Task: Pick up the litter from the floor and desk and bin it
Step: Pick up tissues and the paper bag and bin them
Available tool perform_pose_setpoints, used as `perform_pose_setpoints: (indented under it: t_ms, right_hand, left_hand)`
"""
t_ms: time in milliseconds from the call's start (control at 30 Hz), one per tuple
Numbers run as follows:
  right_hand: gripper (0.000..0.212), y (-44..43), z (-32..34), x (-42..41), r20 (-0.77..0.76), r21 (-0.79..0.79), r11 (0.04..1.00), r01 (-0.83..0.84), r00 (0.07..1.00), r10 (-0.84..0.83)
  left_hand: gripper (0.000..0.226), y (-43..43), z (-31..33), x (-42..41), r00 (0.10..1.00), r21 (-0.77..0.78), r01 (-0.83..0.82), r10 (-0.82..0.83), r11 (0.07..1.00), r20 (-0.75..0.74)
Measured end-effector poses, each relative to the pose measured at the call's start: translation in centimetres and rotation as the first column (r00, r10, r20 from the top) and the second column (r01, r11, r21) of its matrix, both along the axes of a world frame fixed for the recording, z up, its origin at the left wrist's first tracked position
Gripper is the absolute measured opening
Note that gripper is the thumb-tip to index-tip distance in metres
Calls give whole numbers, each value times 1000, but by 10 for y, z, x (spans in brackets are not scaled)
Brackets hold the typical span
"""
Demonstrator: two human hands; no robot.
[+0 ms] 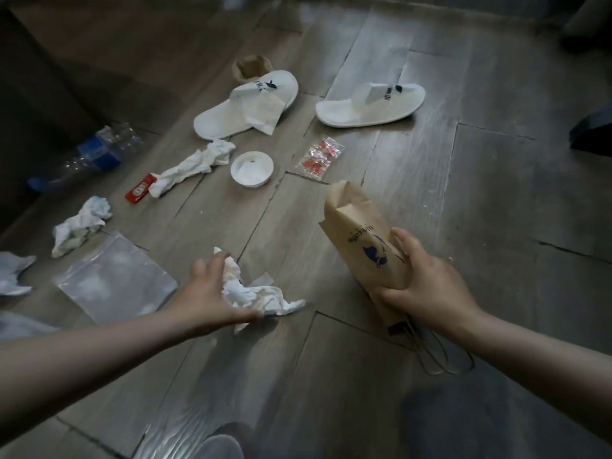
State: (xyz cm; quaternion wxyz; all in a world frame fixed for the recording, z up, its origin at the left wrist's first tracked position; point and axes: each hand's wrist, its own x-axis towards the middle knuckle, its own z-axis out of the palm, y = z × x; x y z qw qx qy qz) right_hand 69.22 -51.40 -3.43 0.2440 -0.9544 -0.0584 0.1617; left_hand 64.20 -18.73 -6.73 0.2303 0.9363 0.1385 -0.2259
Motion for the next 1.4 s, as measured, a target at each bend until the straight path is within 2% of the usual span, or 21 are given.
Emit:
perform_pose_setpoints:
  t_ms: [67,133,300,467,600,700,833,967,1200,1300,1400]
  right_hand:
    - [99,2,-1,-1,-11,-5,1000,-11,1000,11]
    - [100,2,-1,-1,-20,-9,1000,-14,1000,14]
    - [100,-2,-3,-3,-34,-16,1000,5,999,-5]
    - [102,-9,-8,-4,-59,-35,999,28,998,-30]
    - [102,-11,-10,-4,-70,-19,999,31,997,-32]
    - [102,-11,-11,-3,-68,-20,999,36,997,-37]
    - [101,-12,-12,-2,-61,-16,999,43,997,-44]
    - [101,-16,-12,-3,-67,-5,999,46,997,-47]
    - [100,-21,-13,-5,-52,0,997,82,995,-81]
    - [100,-23,-12,-5,-60,6,996,85,995,-84]
    - [99,-23,-10,-5,-53,15,996,91,995,-90]
  left_hand:
    - [137,3,-1,6,999,79,-7,11,997,-47]
    - [144,2,-3,12,997,114,2,7,993,-75]
    - [145,-10,-4,28,977,153,58,-25,987,-210]
    - [136,-20,-14,27,968,212,118,-66,970,-241]
    - [112,-27,-25,17,990,253,89,-57,963,-130]
    - [88,-33,-32,5,997,211,83,-83,974,-6]
    - [72,-36,-36,-3,992,182,98,-110,979,62]
    - [53,-39,-36,-4,994,122,71,-81,990,79]
    - [39,-35,-35,1,995,62,85,-88,994,37]
    - [24,-29,-37,4,995,4,93,-93,996,39]
    - [21,-23,-37,8,993,-27,102,-100,994,60]
